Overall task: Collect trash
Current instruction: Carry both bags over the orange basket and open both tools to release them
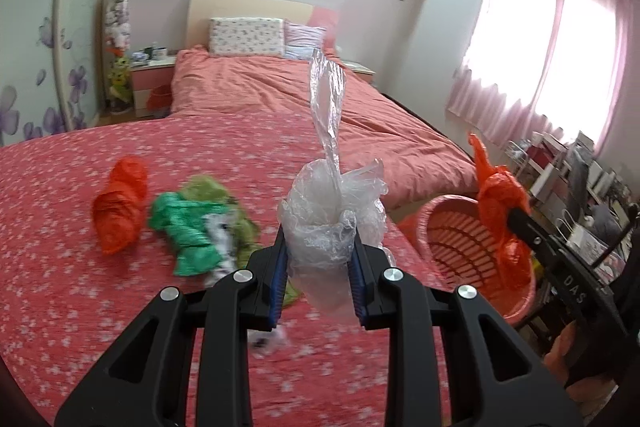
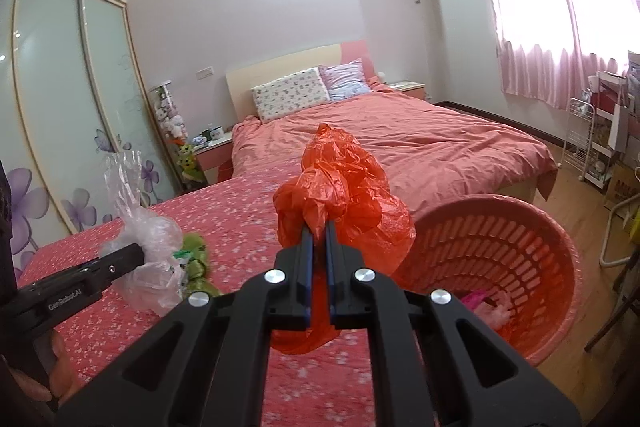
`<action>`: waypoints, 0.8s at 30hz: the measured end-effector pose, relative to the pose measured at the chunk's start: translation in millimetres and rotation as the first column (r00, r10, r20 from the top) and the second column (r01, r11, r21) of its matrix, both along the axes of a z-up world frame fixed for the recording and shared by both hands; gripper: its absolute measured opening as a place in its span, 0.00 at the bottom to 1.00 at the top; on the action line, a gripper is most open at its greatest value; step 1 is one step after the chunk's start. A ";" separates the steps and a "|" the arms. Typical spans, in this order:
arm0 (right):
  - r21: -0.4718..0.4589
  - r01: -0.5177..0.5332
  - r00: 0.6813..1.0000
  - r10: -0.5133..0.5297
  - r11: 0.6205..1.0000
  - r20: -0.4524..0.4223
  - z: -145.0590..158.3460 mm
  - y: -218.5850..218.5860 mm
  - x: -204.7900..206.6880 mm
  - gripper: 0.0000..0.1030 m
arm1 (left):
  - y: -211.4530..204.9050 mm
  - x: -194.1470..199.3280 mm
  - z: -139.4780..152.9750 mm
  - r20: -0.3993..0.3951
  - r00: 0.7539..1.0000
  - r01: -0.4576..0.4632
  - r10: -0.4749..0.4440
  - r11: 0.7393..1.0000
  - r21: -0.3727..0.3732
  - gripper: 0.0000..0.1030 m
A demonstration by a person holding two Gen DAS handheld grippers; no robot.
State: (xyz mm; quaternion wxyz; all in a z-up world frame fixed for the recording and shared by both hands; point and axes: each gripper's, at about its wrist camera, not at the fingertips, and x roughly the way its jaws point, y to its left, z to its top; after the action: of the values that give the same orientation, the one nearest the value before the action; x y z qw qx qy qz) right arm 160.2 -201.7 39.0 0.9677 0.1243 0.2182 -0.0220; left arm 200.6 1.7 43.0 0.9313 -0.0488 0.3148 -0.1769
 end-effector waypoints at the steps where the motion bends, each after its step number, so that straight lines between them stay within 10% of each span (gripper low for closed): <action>1: 0.002 0.009 1.000 -0.009 1.000 -0.001 -1.2 -6.0 -1.2 0.07 | -5.1 0.3 0.0 0.001 1.000 0.012 -0.012 1.000 -0.001 0.26; 24: 0.005 0.196 0.980 -0.195 0.981 -0.045 -32.0 -105.7 -18.7 0.07 | -133.2 5.2 -19.5 -0.039 0.967 0.252 -0.253 0.967 -0.021 0.26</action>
State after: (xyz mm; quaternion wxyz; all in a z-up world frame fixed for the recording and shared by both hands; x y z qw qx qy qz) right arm 141.5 -307.4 6.9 0.9552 0.1490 0.2264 -0.1186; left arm 205.9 -131.5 23.5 0.8940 -0.0194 0.3363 -0.2954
